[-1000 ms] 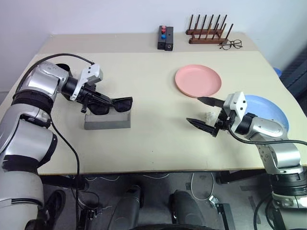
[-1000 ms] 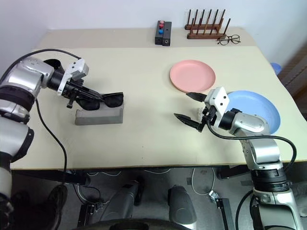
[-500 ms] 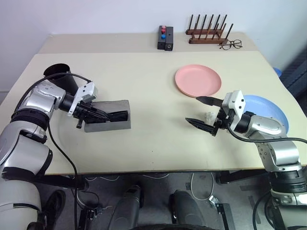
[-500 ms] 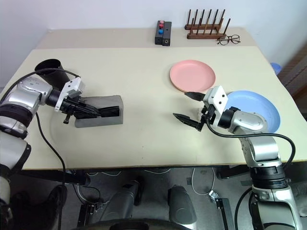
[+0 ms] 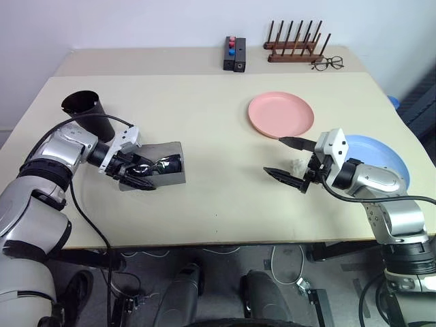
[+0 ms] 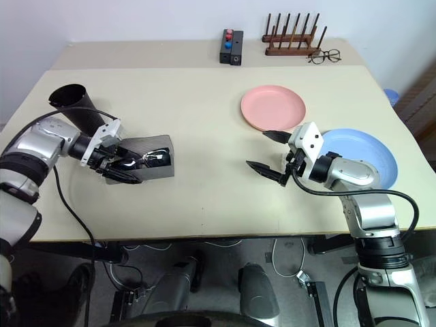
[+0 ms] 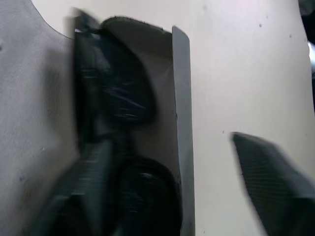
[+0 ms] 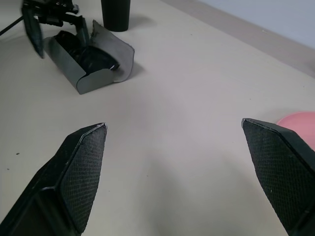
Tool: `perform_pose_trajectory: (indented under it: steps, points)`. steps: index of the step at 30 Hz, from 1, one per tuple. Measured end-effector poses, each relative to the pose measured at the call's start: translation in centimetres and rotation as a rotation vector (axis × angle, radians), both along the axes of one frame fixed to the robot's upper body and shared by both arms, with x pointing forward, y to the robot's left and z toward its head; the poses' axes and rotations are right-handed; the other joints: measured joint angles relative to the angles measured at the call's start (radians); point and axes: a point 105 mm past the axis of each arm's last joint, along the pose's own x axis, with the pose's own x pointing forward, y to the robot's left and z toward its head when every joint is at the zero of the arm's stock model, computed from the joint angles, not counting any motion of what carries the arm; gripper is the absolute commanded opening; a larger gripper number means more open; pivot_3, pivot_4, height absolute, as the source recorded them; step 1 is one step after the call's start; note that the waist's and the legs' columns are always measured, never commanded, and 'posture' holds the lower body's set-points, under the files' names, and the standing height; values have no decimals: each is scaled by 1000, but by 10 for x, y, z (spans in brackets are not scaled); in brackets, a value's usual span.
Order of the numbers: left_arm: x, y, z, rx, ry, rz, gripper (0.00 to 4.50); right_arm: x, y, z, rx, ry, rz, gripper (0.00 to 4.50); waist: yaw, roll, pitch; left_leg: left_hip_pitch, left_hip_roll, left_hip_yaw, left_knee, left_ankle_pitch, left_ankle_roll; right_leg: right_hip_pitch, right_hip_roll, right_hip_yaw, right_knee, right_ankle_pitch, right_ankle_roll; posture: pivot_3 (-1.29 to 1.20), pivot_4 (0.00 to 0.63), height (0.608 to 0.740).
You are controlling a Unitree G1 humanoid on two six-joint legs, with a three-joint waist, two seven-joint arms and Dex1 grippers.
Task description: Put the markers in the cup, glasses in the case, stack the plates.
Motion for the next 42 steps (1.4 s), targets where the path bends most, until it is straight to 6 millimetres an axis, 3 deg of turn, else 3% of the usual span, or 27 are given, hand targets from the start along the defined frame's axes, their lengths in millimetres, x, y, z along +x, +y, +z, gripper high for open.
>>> perform_pose_trajectory:
  steps: [11, 18, 37, 42]
  points:
    - [5, -3, 4, -39, -67, -17, 4421, 0, 3, -2, 0, 4, 8, 4500, 0, 0, 0, 0, 0, 0, 0, 0, 0, 0, 0, 0, 0, 0, 0, 0, 150, 740]
    - [-4, -11, 3, -47, -78, -98, 4421, 1, 3, -2, 0, 4, 8, 4500, 0, 0, 0, 0, 0, 0, 0, 0, 0, 0, 0, 1, 0, 0, 0, 0, 150, 740]
    - [-6, 1, 5, 7, -174, -158, 4421, 1, 5, -2, 2, 4, 13, 4500, 1, 0, 0, 0, 0, 0, 0, 0, 0, -1, 0, 1, 0, 0, 0, 0, 150, 740]
    - [2, 1, 19, -16, -206, -116, 4421, 1, 6, -3, 0, 1, 15, 4500, 0, 0, 0, 0, 0, 0, 0, 0, 0, -1, 0, 0, 0, 0, 0, 0, 150, 740]
